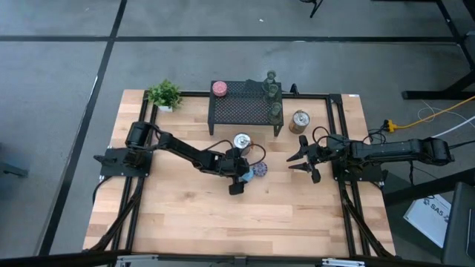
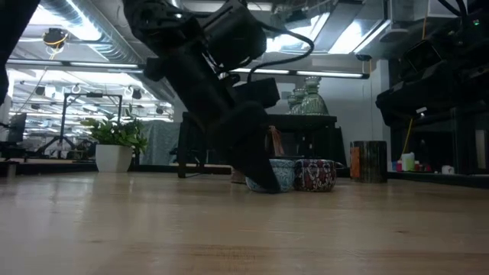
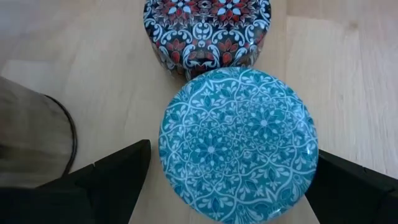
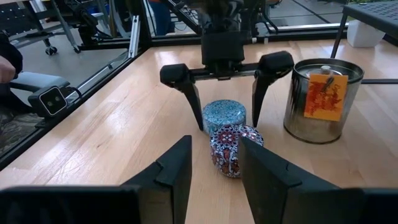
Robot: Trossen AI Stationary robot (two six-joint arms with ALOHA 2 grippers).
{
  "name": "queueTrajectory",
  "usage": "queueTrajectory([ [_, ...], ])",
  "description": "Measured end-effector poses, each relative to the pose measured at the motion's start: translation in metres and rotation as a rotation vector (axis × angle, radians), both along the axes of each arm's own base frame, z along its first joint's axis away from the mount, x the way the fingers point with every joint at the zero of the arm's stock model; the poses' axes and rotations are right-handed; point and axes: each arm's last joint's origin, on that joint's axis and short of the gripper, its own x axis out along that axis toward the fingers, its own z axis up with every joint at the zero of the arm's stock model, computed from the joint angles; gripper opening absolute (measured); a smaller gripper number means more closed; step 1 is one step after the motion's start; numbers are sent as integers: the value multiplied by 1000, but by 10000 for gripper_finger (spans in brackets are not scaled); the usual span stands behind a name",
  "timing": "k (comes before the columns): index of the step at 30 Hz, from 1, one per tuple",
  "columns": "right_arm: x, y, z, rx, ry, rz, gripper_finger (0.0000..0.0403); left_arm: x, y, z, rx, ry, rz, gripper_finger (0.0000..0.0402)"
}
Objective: Pick & Place candle stick holders
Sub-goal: Put the blue scented candle on the shelf
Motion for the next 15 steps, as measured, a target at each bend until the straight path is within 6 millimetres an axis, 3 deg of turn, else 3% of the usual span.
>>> queueTrajectory([
  [10,0,0,0,0,0,0,132,4,-3,-1,8,-33,-18,368],
  [15,0,0,0,0,0,0,132,4,-3,-1,4,-33,-13,341],
])
